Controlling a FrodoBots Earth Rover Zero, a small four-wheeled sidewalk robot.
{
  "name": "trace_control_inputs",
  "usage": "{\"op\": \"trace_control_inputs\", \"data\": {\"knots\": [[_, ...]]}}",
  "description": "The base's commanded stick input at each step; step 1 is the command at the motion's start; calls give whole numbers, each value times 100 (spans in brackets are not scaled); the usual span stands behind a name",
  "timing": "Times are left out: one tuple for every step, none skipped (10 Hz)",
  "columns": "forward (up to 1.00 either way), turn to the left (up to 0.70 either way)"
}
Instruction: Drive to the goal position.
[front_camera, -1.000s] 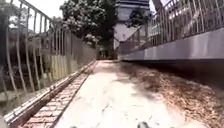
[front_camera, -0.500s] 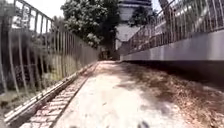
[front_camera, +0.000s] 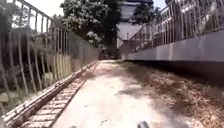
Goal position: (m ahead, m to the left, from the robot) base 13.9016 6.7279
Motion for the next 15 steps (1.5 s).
{"op": "trace_control_inputs", "data": {"knots": [[70,-35],[70,-35],[70,-32],[70,-20],[70,0],[70,0],[70,0],[70,0],[70,0],[70,0],[70,0],[70,0],[70,0],[70,0],[70,0]]}}
